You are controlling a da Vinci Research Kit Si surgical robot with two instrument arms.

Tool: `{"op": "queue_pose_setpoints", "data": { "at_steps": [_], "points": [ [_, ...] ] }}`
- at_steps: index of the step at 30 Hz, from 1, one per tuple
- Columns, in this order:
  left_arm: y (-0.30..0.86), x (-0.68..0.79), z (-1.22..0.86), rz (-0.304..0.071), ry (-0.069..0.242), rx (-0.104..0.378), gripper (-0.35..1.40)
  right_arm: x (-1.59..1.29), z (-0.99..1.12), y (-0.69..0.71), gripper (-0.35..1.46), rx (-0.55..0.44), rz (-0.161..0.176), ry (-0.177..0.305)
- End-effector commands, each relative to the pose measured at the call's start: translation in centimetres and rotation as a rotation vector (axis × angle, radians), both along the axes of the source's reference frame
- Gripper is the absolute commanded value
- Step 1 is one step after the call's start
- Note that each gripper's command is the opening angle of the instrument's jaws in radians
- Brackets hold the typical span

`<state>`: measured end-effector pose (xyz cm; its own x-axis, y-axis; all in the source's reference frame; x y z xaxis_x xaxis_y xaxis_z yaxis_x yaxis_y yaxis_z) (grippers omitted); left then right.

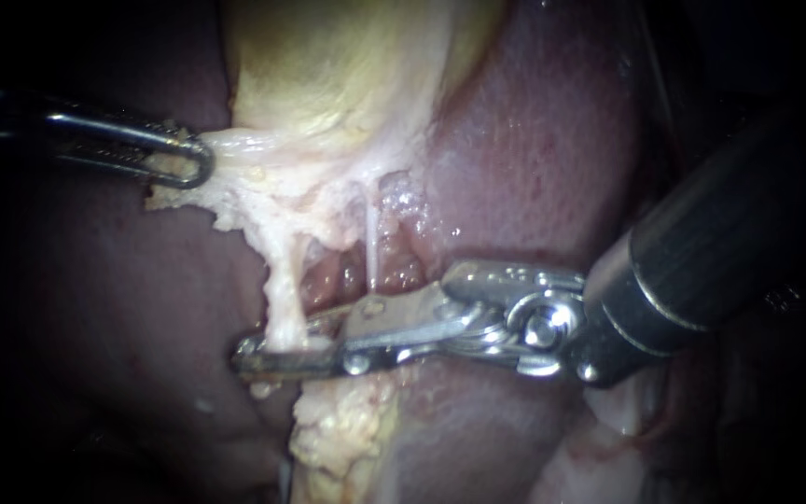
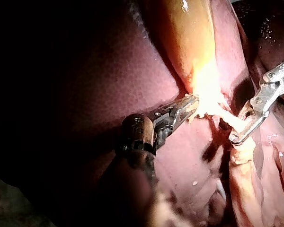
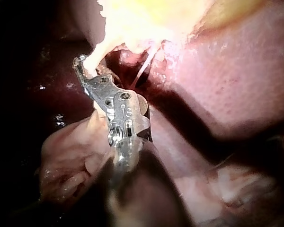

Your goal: Going back second clip left tube

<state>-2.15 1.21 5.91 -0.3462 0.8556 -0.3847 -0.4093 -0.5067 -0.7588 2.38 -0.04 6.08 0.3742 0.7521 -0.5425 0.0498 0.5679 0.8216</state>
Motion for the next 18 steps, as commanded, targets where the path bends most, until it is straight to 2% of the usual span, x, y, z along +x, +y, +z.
{"op": "queue_pose_setpoints", "data": {
  "at_steps": [1, 2, 3, 6, 7, 13, 16, 18],
  "points": [
    [0.0, 0.0, 0.0, 0.001, -0.001, 0.001, -0.35, 0.0, 0.0, 0.0, -0.35, 0.001, -0.001, 0.001],
    [0.0, 0.0, 0.0, 0.0, -0.001, 0.001, -0.35, 0.0, 0.01, 0.01, -0.35, 0.006, -0.014, 0.006],
    [0.0, 0.0, 0.0, 0.001, -0.001, 0.001, -0.35, 0.0, 0.03, 0.01, -0.2, 0.016, -0.028, 0.025],
    [0.0, 0.0, -0.01, 0.0, -0.001, 0.001, -0.35, 0.01, 0.11, 0.01, 0.35, 0.021, -0.012, 0.055],
    [0.0, 0.0, -0.01, 0.0, -0.001, 0.001, -0.35, 0.03, 0.15, 0.01, 0.42, 0.022, -0.003, 0.067],
    [-0.01, 0.0, -0.01, 0.0, 0.0, 0.001, -0.35, 0.07, 0.46, -0.04, 0.5, 0.017, 0.03, 0.108],
    [-0.02, 0.0, -0.02, 0.0, 0.0, 0.001, -0.35, 0.09, 0.64, -0.03, 0.5, 0.016, 0.035, 0.105],
    [-0.02, 0.0, -0.02, 0.002, -0.002, 0.003, -0.35, 0.09, 0.76, -0.02, 0.5, -0.019, 0.04, 0.108]
  ]
}}
